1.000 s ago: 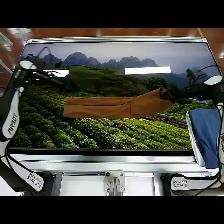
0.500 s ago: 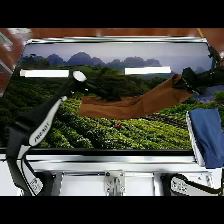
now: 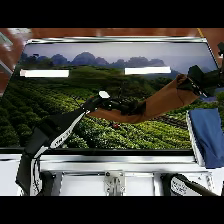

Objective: Fold the shirts.

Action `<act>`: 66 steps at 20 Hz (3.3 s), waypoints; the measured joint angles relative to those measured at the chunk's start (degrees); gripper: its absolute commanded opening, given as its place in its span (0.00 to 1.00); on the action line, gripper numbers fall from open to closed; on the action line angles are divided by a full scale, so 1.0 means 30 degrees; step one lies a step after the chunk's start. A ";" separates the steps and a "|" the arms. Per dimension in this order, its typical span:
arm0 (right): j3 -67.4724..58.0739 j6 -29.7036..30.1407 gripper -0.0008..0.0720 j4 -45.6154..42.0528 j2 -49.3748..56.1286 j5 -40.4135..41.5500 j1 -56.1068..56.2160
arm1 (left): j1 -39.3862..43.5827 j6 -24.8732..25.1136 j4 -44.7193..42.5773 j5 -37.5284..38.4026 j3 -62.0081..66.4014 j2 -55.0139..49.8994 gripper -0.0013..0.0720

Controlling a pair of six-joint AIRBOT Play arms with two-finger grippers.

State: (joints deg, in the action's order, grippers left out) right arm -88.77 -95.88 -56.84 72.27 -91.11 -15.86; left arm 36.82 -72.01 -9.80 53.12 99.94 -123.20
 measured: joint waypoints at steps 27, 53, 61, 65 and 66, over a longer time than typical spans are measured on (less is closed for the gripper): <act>-0.0015 -0.0794 0.72 0.8473 1.1460 1.5788 1.5016 | -1.5715 0.0714 -0.7570 0.9530 -0.0007 1.4163 0.07; 0.3300 0.0372 0.10 0.2025 1.1519 0.8575 0.8932 | -1.5941 -0.0168 -0.8320 0.9967 -0.0007 1.4484 0.08; -0.0233 0.3089 0.10 0.5093 0.6987 0.7147 0.5486 | -1.5941 -0.0233 -0.8320 0.9959 -0.0007 1.4484 0.08; -0.2841 0.1552 0.10 0.4626 0.4036 0.5450 0.1967 | -1.5941 -0.0240 -0.8320 0.9959 -0.0007 1.4484 0.08; -0.3300 0.1202 0.10 0.4386 0.3446 0.4830 0.0889 | -1.5941 -0.0240 -0.8320 0.9959 -0.0007 1.4484 0.08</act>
State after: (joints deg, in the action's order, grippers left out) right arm -98.67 -92.27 -43.68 82.61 -76.62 -13.19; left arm -11.00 -72.73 -34.76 83.00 99.92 -79.75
